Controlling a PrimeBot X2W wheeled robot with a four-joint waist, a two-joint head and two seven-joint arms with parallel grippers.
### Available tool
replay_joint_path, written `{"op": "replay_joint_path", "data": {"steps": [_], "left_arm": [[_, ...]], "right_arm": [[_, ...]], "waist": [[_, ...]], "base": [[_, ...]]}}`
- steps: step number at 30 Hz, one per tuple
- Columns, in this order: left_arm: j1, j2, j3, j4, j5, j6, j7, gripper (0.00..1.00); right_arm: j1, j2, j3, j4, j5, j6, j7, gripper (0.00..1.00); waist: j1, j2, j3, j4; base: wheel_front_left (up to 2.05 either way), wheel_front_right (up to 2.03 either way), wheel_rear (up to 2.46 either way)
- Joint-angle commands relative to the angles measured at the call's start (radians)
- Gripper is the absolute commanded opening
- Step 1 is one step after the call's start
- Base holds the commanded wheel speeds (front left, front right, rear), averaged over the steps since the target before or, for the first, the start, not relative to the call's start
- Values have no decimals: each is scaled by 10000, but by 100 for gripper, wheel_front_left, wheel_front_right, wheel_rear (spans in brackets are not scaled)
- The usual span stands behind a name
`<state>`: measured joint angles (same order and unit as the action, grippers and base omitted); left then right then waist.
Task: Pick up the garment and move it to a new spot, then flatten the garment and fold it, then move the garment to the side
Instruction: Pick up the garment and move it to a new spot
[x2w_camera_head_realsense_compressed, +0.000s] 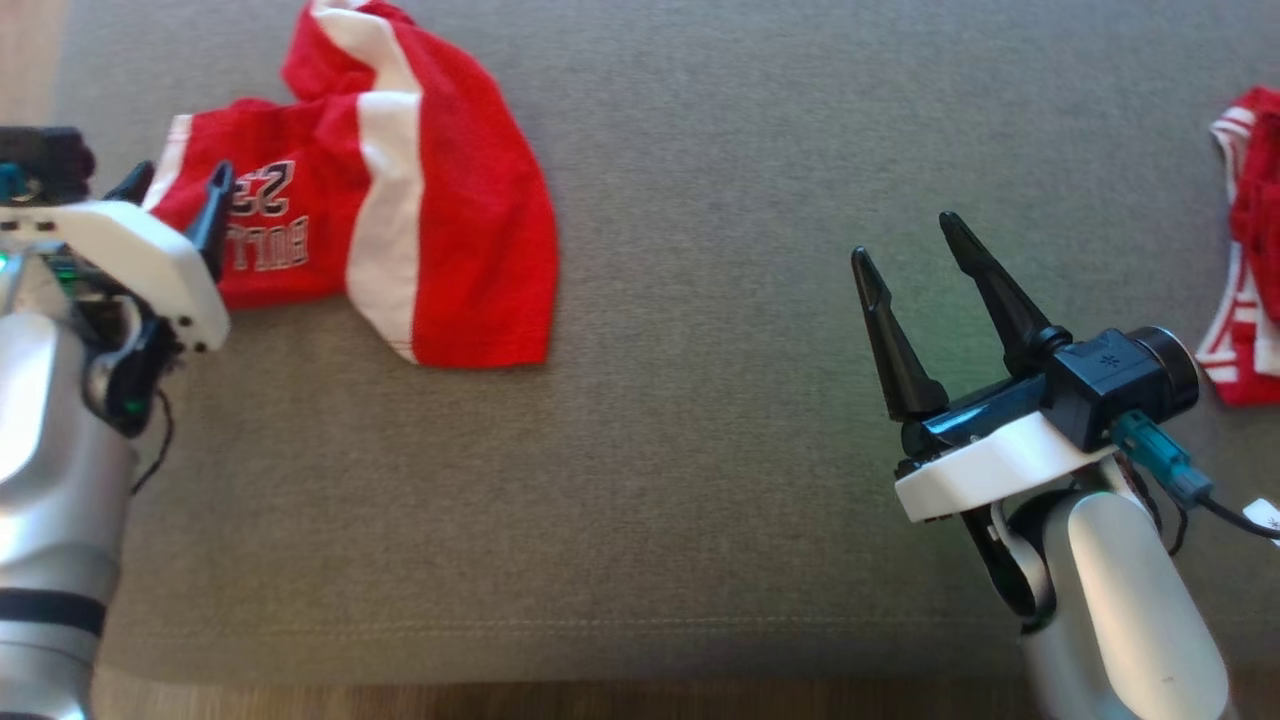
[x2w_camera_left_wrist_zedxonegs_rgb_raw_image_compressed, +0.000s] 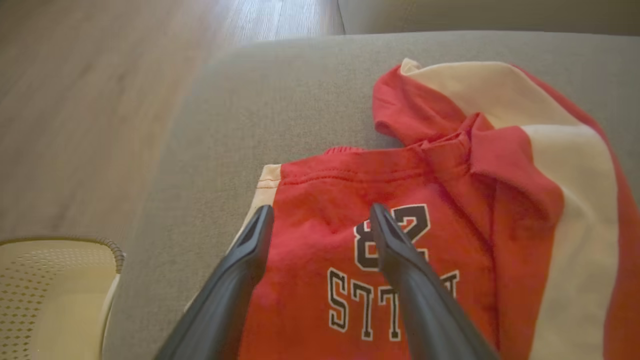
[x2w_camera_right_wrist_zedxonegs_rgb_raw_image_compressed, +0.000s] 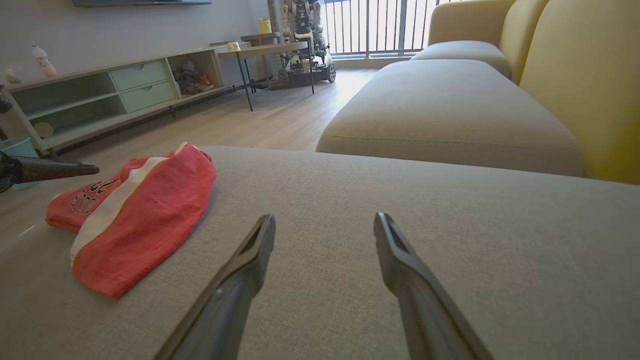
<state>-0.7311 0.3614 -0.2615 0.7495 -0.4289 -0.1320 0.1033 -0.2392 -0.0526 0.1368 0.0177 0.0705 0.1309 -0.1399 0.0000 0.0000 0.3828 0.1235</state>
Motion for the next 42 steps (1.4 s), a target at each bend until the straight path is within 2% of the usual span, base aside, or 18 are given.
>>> {"op": "replay_joint_path", "data": {"steps": [1, 7, 12, 13, 14, 20, 27, 33, 37, 42], "left_arm": [[-484, 694, 275, -118, -135, 17, 61, 100], [-935, 969, -674, 1065, -968, 15, 932, 100], [-1127, 915, -1356, 1667, -1437, 15, 1407, 100], [-1115, 904, -1563, 1697, -1567, 15, 1564, 93], [-1122, 941, -1739, 1688, -1685, 15, 1618, 0], [-1218, 1336, -2363, 1707, -2104, 14, 1024, 0], [-1548, 1510, -2369, 1552, -2098, 14, -1278, 0], [-1574, 1539, -2298, 991, -2109, 18, -2728, 0], [-1504, 1351, -2169, 30, -2046, 322, -3295, 0], [-1026, 920, -2045, -1911, -2037, 884, -3516, 0]], "right_arm": [[-185, 24, 287, -387, 1, -2, -91, 100], [-276, 24, 385, -377, -16, -2, -227, 100], [-322, 24, 392, -378, -52, -2, -239, 100], [-326, 24, 384, -365, -59, -2, -239, 100], [-325, 24, 374, -351, -70, -2, -241, 100], [-294, 24, 261, -273, -75, -2, -298, 100], [-156, 24, 217, -70, 57, -2, -428, 100], [212, 24, 181, 214, 254, -2, -570, 100], [505, 24, 185, 351, 347, -2, -604, 100], [822, 24, 179, 408, 448, -2, -626, 100]], "waist": [[0, 0, 166, -233], [0, 0, 232, -609], [0, 0, 270, -770], [0, 0, 272, -787], [0, 0, 266, -802], [0, 0, 81, -813], [0, 0, -580, -677], [0, 0, -1549, -533], [0, 0, -2210, -451], [0, 0, -2979, -524]], "base": [[0, 0, 0], [0, 0, 0], [0, 0, 0], [0, 0, 0], [0, 0, 0], [0, 0, 0], [0, 0, 0], [0, 0, 0], [0, 0, 0], [0, 0, 0]]}}
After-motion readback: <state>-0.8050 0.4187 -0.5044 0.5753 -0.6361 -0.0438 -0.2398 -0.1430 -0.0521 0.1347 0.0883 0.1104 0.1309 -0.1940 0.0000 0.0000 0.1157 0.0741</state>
